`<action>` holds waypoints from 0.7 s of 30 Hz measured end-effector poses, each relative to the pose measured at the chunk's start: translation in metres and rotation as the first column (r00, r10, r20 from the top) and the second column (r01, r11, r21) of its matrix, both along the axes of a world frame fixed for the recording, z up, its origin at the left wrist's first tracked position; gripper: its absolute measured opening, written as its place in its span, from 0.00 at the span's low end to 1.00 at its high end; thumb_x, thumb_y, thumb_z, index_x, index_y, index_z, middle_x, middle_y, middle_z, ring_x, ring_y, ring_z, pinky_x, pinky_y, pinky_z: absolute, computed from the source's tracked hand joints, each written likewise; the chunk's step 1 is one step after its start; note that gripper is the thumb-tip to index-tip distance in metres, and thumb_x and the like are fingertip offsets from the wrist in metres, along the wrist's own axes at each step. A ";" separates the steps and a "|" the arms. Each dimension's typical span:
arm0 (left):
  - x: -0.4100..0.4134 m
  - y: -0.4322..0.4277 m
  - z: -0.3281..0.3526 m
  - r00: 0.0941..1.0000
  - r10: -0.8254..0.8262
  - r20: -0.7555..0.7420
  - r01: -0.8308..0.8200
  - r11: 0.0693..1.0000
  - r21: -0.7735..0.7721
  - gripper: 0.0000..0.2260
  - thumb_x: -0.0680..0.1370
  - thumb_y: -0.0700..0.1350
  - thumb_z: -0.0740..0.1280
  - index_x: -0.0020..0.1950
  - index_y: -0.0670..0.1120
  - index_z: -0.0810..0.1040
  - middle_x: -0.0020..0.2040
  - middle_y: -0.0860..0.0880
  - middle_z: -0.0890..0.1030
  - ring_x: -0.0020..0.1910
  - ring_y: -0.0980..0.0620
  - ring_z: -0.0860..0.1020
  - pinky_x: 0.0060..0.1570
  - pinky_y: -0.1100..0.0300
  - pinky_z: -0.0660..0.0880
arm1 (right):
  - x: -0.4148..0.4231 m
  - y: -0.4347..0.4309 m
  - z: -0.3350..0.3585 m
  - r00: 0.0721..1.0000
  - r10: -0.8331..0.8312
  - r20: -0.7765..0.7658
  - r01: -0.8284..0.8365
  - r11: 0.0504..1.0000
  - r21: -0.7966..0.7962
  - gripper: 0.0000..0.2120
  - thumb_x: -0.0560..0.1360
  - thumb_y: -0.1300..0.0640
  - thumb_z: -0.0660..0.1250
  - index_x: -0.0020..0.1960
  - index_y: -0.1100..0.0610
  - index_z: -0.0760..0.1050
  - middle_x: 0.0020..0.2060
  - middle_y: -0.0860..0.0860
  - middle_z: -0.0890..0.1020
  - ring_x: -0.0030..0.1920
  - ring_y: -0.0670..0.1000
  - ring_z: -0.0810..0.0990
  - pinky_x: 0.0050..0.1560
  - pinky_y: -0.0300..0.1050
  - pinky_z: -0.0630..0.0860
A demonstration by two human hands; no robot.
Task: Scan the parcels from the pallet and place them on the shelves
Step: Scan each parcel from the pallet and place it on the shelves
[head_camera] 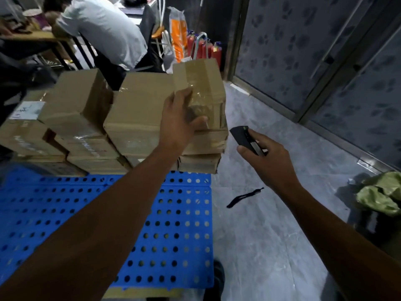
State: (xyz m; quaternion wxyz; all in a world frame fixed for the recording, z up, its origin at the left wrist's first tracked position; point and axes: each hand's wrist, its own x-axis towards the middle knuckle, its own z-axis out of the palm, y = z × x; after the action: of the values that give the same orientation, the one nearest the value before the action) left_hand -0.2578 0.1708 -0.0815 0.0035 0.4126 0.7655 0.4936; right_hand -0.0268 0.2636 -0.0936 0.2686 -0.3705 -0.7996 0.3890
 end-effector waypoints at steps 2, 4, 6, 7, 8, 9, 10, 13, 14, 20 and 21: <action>0.015 -0.013 0.004 1.000 0.002 -0.020 0.000 0.998 0.066 0.33 0.70 0.42 0.81 0.72 0.41 0.72 0.68 0.40 0.71 0.59 0.81 0.65 0.57 0.82 0.62 | 0.008 -0.003 -0.003 1.000 -0.006 -0.006 0.006 0.999 -0.038 0.27 0.73 0.39 0.72 0.71 0.43 0.74 0.55 0.31 0.80 0.55 0.35 0.79 0.54 0.36 0.79; 0.034 -0.033 0.009 0.999 0.004 -0.052 0.002 0.994 0.110 0.33 0.71 0.42 0.81 0.73 0.40 0.72 0.68 0.38 0.72 0.61 0.80 0.65 0.59 0.81 0.63 | 0.016 -0.010 -0.002 1.000 -0.010 -0.020 0.008 0.998 -0.068 0.28 0.74 0.41 0.72 0.72 0.44 0.74 0.59 0.37 0.80 0.56 0.37 0.80 0.57 0.41 0.79; 0.057 -0.058 0.007 0.998 -0.004 -0.058 0.012 0.989 0.150 0.33 0.71 0.40 0.81 0.73 0.39 0.71 0.69 0.36 0.71 0.64 0.78 0.65 0.60 0.80 0.65 | 0.026 -0.023 -0.001 1.000 -0.014 -0.026 0.012 0.996 -0.090 0.27 0.75 0.42 0.72 0.73 0.43 0.72 0.60 0.39 0.81 0.56 0.40 0.80 0.57 0.42 0.80; 0.068 -0.074 0.002 0.999 -0.005 -0.042 0.011 0.989 0.147 0.34 0.71 0.41 0.81 0.74 0.40 0.71 0.70 0.37 0.71 0.66 0.76 0.66 0.61 0.80 0.65 | 0.033 -0.031 -0.001 0.999 -0.025 -0.026 0.022 0.994 -0.105 0.28 0.75 0.42 0.71 0.73 0.43 0.72 0.60 0.40 0.81 0.56 0.41 0.81 0.57 0.43 0.80; 0.079 -0.091 -0.006 1.000 -0.003 -0.022 0.006 0.992 0.126 0.35 0.71 0.43 0.81 0.74 0.42 0.71 0.71 0.40 0.70 0.67 0.74 0.66 0.62 0.79 0.66 | 0.041 -0.041 -0.004 0.999 -0.039 -0.026 0.035 0.992 -0.125 0.28 0.75 0.43 0.72 0.73 0.43 0.71 0.60 0.41 0.81 0.55 0.42 0.81 0.56 0.44 0.80; 0.090 -0.110 -0.016 1.000 -0.003 -0.004 0.003 0.995 0.097 0.35 0.71 0.46 0.80 0.75 0.45 0.70 0.72 0.43 0.70 0.69 0.72 0.67 0.64 0.77 0.66 | 0.049 -0.052 -0.009 0.998 -0.051 -0.021 0.047 0.988 -0.150 0.28 0.75 0.43 0.72 0.73 0.42 0.71 0.60 0.42 0.81 0.55 0.43 0.81 0.56 0.44 0.80; 0.100 -0.131 -0.030 1.000 -0.008 0.015 0.007 0.998 0.060 0.35 0.72 0.48 0.80 0.76 0.49 0.69 0.73 0.45 0.69 0.70 0.68 0.67 0.66 0.74 0.67 | 0.056 -0.065 -0.016 0.998 -0.058 -0.010 0.055 0.982 -0.181 0.28 0.74 0.43 0.73 0.73 0.41 0.72 0.60 0.42 0.81 0.53 0.43 0.82 0.53 0.42 0.80; 0.128 -0.194 -0.083 0.995 -0.046 0.094 0.054 0.995 -0.084 0.35 0.72 0.54 0.76 0.76 0.55 0.66 0.77 0.44 0.66 0.75 0.50 0.67 0.70 0.63 0.68 | 0.078 -0.112 -0.051 0.997 -0.012 0.078 0.032 0.965 -0.260 0.28 0.73 0.42 0.73 0.72 0.41 0.73 0.56 0.42 0.82 0.47 0.42 0.83 0.43 0.34 0.77; 0.136 -0.213 -0.103 0.992 -0.047 0.116 0.063 0.989 -0.131 0.34 0.72 0.55 0.75 0.75 0.55 0.66 0.77 0.43 0.65 0.75 0.48 0.67 0.70 0.60 0.68 | 0.084 -0.129 -0.067 0.993 0.014 0.113 0.019 0.957 -0.291 0.28 0.73 0.42 0.73 0.72 0.41 0.73 0.56 0.42 0.82 0.47 0.41 0.83 0.42 0.32 0.76; 0.158 -0.291 -0.195 0.974 0.017 0.227 0.052 0.955 -0.292 0.36 0.71 0.46 0.80 0.76 0.52 0.69 0.77 0.47 0.62 0.73 0.56 0.63 0.69 0.63 0.68 | 0.099 -0.209 -0.151 0.961 0.117 0.249 0.021 0.871 -0.490 0.26 0.73 0.45 0.75 0.70 0.44 0.75 0.56 0.43 0.83 0.50 0.34 0.80 0.45 0.24 0.72; 0.159 -0.297 -0.201 0.975 0.014 0.221 0.056 0.951 -0.305 0.36 0.71 0.45 0.80 0.75 0.50 0.69 0.77 0.48 0.61 0.73 0.56 0.63 0.70 0.56 0.71 | 0.100 -0.216 -0.158 0.956 0.121 0.268 0.033 0.863 -0.505 0.27 0.73 0.44 0.75 0.71 0.45 0.75 0.57 0.44 0.83 0.50 0.35 0.80 0.44 0.24 0.72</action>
State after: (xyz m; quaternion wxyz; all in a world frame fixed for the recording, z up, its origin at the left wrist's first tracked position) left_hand -0.0984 -0.1261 -0.2825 0.1583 0.3578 0.8238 0.4102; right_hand 0.0732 0.0473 -0.2519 0.0332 -0.4621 -0.7091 0.5315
